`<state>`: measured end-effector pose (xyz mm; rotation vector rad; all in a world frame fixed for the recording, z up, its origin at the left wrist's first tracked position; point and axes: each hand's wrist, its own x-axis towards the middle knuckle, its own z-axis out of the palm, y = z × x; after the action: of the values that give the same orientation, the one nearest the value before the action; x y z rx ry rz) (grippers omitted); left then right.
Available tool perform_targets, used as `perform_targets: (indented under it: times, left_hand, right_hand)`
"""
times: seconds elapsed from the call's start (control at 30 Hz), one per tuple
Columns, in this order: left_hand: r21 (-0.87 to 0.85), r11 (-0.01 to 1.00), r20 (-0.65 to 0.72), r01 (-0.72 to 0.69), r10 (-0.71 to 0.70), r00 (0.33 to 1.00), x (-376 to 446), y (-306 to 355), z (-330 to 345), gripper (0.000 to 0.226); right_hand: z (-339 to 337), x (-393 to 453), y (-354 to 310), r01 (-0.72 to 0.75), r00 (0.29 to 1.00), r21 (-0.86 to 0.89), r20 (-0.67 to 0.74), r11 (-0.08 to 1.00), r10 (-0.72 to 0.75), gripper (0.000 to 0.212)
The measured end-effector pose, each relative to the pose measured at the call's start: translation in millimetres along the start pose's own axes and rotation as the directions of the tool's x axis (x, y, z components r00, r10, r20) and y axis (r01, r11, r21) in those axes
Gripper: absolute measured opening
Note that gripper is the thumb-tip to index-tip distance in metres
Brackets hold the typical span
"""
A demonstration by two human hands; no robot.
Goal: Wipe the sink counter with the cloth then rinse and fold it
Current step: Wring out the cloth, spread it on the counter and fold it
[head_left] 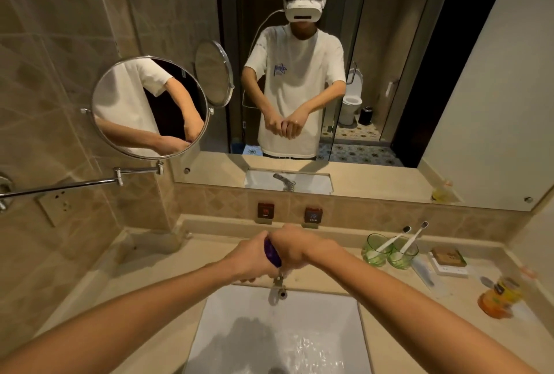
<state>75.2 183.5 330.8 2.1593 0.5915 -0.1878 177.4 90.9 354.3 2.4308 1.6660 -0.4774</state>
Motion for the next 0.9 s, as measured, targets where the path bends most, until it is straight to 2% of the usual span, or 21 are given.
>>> perform_targets:
  times: [0.07, 0.13, 0.2, 0.23, 0.27, 0.3, 0.37, 0.43, 0.5, 0.53, 0.57, 0.6, 0.67, 0.73, 0.8, 0.9]
  left_hand:
    - [-0.218, 0.976, 0.077, 0.019, -0.003, 0.997, -12.4, 7.6, -14.7, 0.033]
    - [-0.484, 0.871, 0.201, 0.086, 0.014, 0.98, -24.4, 16.3, -30.1, 0.023]
    - [-0.698, 0.677, 0.365, 0.236, 0.053, 0.93, -34.1, 22.6, -45.3, 0.017]
    - [-0.745, 0.586, 0.446, 0.319, 0.082, 0.891, -39.0, 25.3, -52.9, 0.018]
    - [-0.752, 0.53, 0.526, 0.392, 0.125, 0.841, -43.4, 28.1, -59.9, 0.023]
    - [-0.733, 0.52, 0.597, 0.44, 0.181, 0.781, -47.2, 30.8, -65.6, 0.029]
    - [-0.654, 0.606, 0.709, 0.453, 0.282, 0.646, -54.1, 38.1, -74.5, 0.034]
    - [-0.544, 0.732, 0.8, 0.409, 0.305, 0.517, -61.7, 49.6, -78.3, 0.028]
    - [-0.446, 0.824, 0.855, 0.349, 0.277, 0.439, -72.4, 65.5, -82.9, 0.018]
    - [-0.413, 0.849, 0.868, 0.331, 0.256, 0.424, -78.6, 73.3, -86.2, 0.017]
    - [-0.39, 0.867, 0.872, 0.31, 0.239, 0.427, -84.7, 80.4, -90.4, 0.018]
    - [-0.375, 0.885, 0.861, 0.276, 0.222, 0.458, -91.6, 88.3, -94.7, 0.02]
    - [-0.338, 0.93, 0.76, 0.144, 0.179, 0.625, -101.3, 100.8, -100.1, 0.031]
    - [-0.258, 0.964, 0.557, -0.059, 0.198, 0.806, -105.5, 108.7, -100.2, 0.038]
    - [-0.15, 0.971, 0.373, -0.187, 0.231, 0.899, -104.6, 111.2, -97.8, 0.032]
    - [0.01, 0.977, 0.233, -0.212, 0.204, 0.951, -94.3, 100.7, -93.2, 0.022]
  right_hand:
    - [-11.1, -16.0, 2.9, 0.052, 0.984, 0.075, -0.173, 0.996, -0.038, 0.049]
    - [-24.1, -37.4, 5.0, 0.178, 0.919, 0.112, -0.374, 0.978, -0.125, 0.067]
    - [-35.0, -61.0, 8.7, 0.274, 0.801, -0.022, -0.549, 0.962, -0.24, 0.086]
    - [-40.6, -72.1, 10.9, 0.289, 0.743, -0.143, -0.59, 0.947, -0.316, 0.091]
    - [-46.1, -82.2, 13.5, 0.284, 0.692, -0.296, -0.595, 0.912, -0.409, 0.092]
    - [-49.7, -88.9, 16.7, 0.266, 0.653, -0.445, -0.57, 0.855, -0.5, 0.092]
    - [-54.8, -94.0, 19.7, 0.245, 0.55, -0.628, -0.537, 0.738, -0.639, 0.085]
    - [-58.6, -93.5, 16.6, 0.303, 0.357, -0.68, -0.568, 0.668, -0.741, 0.065]
    - [-68.3, -94.8, 8.0, 0.336, 0.15, -0.713, -0.605, 0.616, -0.782, 0.042]
    - [-75.0, -97.5, 3.3, 0.352, 0.102, -0.716, -0.611, 0.603, -0.785, 0.036]
    - [-82.2, -100.1, -0.7, 0.373, 0.083, -0.71, -0.616, 0.598, -0.783, 0.031]
    - [-88.9, -102.0, -3.4, 0.387, 0.081, -0.703, -0.619, 0.597, -0.781, 0.026]
    - [-98.8, -103.6, -5.3, 0.365, 0.109, -0.695, -0.63, 0.62, -0.769, 0.018]
    - [-102.8, -101.7, -4.6, 0.288, 0.159, -0.671, -0.67, 0.683, -0.725, 0.016]
    - [-99.3, -97.7, -4.7, 0.235, 0.239, -0.608, -0.72, 0.758, -0.652, 0.018]
    - [-86.6, -86.7, -10.1, 0.173, 0.441, -0.532, -0.711, 0.829, -0.548, 0.019]
